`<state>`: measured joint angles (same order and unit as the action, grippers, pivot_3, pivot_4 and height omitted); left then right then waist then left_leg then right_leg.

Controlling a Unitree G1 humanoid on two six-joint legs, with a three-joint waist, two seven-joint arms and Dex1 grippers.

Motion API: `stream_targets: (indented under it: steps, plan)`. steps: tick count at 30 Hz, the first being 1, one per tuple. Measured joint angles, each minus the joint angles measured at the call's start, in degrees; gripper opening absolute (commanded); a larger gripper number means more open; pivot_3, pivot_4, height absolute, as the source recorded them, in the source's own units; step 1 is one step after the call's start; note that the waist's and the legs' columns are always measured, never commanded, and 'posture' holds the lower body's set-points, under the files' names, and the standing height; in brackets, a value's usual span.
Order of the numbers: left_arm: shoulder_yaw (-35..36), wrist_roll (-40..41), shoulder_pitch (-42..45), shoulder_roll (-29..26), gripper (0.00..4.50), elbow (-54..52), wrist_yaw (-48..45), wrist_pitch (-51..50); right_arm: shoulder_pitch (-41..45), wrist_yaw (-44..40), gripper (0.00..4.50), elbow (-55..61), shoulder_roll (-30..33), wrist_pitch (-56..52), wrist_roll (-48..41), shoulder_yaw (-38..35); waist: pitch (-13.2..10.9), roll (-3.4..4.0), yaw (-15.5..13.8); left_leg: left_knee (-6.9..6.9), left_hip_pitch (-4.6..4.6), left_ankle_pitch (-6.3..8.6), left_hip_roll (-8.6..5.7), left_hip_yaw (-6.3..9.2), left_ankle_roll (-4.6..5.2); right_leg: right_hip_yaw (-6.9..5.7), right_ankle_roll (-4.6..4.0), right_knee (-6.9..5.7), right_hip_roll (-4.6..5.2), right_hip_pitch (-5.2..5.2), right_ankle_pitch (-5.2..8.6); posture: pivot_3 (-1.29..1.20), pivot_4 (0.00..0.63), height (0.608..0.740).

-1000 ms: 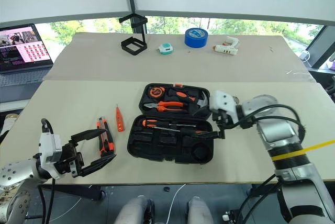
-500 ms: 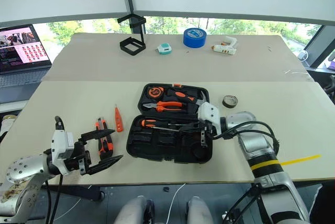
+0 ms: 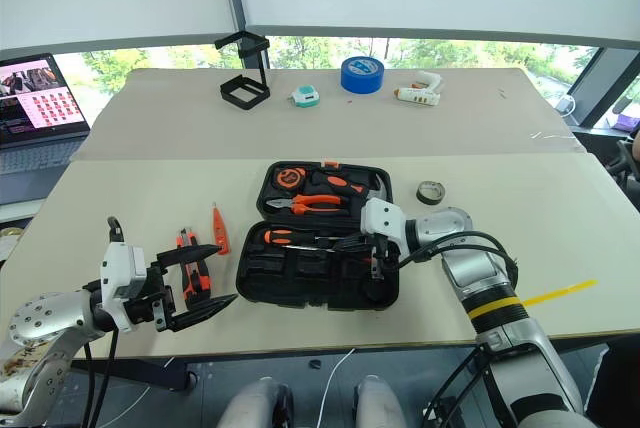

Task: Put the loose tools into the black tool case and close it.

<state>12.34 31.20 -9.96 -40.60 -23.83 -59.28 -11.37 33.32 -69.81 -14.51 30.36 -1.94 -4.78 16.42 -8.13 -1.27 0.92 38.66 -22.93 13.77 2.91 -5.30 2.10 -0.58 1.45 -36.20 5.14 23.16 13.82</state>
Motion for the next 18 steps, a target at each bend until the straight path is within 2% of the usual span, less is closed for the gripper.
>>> stream_targets:
  steps: [5,9,13,18]
  plan:
    - [0.56,0.04,-0.77,0.03,4.50,0.00,0.43,0.10,0.11,0.59,0.02,1.34,-0.70,-2.73,-0.56,-0.40,0.00,0.00,0.15,-0.04,-0.01,0.00,0.04,-0.01,-0.01,0.02,-0.05,-0.01,0.01,0.06,0.00,0.00,0.150,0.740]
    - [6.63,2.38,-5.40,1.60,4.50,0.20,0.94,0.70,-3.44,-0.09,1.15,3.97,-1.04,-3.62,-8.40,-6.85,-0.03,0.01,-0.13,-0.08,-0.36,0.00,0.05,0.03,-0.02,0.01,-0.04,0.03,0.10,0.34,0.00,0.00,0.150,0.740]
    - [17.68,5.89,-13.60,4.51,4.50,1.35,3.55,0.40,-10.66,-2.96,2.51,11.58,6.04,-5.94,-15.67,-14.52,-0.03,-0.01,-0.66,-0.08,-0.44,0.11,0.01,0.04,0.03,-0.06,0.01,0.25,0.23,0.30,0.02,0.00,0.150,0.740]
    - [26.18,4.67,-21.52,7.84,4.50,4.60,6.75,1.49,-18.07,-2.81,4.26,12.33,7.19,0.57,-17.07,-20.73,-0.06,-0.07,-0.62,-0.07,-0.33,0.16,0.02,0.02,0.01,-0.05,-0.10,0.30,0.15,0.24,0.11,0.00,0.150,0.740]
